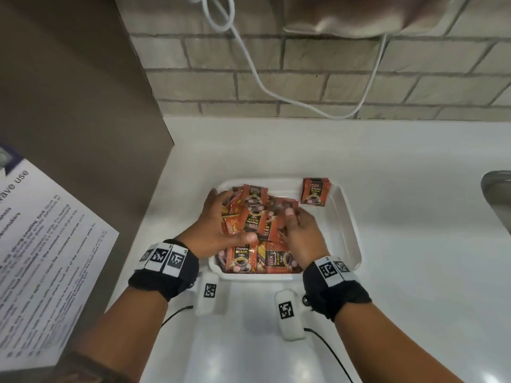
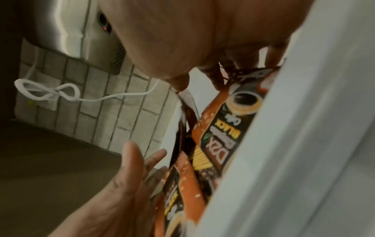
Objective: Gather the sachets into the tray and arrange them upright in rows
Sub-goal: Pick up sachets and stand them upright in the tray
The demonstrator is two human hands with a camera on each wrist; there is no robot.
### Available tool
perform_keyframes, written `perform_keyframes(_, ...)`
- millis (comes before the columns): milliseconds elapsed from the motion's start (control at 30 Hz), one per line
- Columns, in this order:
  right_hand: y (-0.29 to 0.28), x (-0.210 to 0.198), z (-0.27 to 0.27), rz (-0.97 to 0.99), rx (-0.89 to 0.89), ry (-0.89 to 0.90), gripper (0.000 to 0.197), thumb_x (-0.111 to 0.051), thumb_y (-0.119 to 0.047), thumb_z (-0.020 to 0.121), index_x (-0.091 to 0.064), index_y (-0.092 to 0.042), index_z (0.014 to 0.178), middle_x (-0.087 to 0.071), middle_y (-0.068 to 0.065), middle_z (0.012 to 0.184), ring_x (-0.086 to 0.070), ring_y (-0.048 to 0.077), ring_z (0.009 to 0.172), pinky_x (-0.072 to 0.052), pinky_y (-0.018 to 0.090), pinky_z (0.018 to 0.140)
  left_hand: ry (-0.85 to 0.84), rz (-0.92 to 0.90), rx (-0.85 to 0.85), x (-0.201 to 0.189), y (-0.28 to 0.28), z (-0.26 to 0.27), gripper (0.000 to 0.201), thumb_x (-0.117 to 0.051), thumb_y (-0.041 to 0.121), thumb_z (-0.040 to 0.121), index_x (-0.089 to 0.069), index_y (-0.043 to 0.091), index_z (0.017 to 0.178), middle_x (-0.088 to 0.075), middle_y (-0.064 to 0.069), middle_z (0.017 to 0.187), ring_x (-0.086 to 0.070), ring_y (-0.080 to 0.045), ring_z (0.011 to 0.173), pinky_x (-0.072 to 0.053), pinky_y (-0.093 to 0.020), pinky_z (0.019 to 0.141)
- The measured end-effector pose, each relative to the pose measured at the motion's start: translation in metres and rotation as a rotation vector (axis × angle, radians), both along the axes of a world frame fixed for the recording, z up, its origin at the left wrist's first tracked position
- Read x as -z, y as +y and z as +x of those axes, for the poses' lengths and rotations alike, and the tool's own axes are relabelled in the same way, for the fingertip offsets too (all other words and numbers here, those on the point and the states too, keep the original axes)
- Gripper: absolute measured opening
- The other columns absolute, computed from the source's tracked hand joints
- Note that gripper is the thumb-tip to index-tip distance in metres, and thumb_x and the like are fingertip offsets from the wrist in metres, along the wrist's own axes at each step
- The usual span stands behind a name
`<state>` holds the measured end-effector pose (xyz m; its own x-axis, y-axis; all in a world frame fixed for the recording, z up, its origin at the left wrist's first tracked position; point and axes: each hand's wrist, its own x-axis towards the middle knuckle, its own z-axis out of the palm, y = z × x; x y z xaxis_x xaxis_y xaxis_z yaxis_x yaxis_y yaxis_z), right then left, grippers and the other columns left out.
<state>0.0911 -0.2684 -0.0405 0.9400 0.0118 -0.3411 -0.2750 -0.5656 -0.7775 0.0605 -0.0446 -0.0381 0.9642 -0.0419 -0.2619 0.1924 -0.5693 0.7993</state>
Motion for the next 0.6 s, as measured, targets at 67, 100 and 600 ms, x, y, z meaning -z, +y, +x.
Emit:
perform_keyframes(67, -0.007, 0.002, 0.003, -0.095, 0.069, -0.01, 0.059, -0.028, -0.061, 0.099, -0.041, -0.026, 0.145, -0.037, 0.001, 0.151, -0.046, 0.028, 0.132, -0.029, 0.051, 0.112, 0.027, 0.093, 0.003, -0.008, -0.002, -0.004, 0.133, -0.076, 0.088, 0.041, -0.009, 0.051, 0.151, 0.011, 0.014, 0.164, -0.005, -0.018, 0.154, -0.019, -0.049, 0.124)
perform_keyframes(100, -0.01, 0.002, 0.005, -0.13, 0.083, 0.011, 0.057, -0.029, -0.058, 0.1, -0.039, -0.026, 0.146, -0.035, 0.003, 0.152, -0.043, 0.029, 0.134, -0.025, 0.053, 0.113, 0.042, 0.116, 0.009, -0.012, -0.005, -0.006, 0.138, -0.076, 0.088, 0.039, -0.008, 0.049, 0.152, 0.013, 0.015, 0.164, -0.004, -0.017, 0.154, -0.018, -0.048, 0.124)
perform_keyframes(600, 0.028, -0.006, 0.011, 0.038, -0.085, 0.06, 0.065, -0.058, -0.048, 0.09, -0.035, -0.033, 0.149, -0.028, 0.008, 0.154, -0.031, 0.036, 0.138, -0.034, 0.048, 0.112, -0.009, 0.237, 0.155, -0.01, -0.027, -0.006, 0.134, -0.088, 0.069, 0.047, -0.007, 0.053, 0.152, 0.026, 0.012, 0.162, 0.023, -0.013, 0.151, -0.01, -0.049, 0.125)
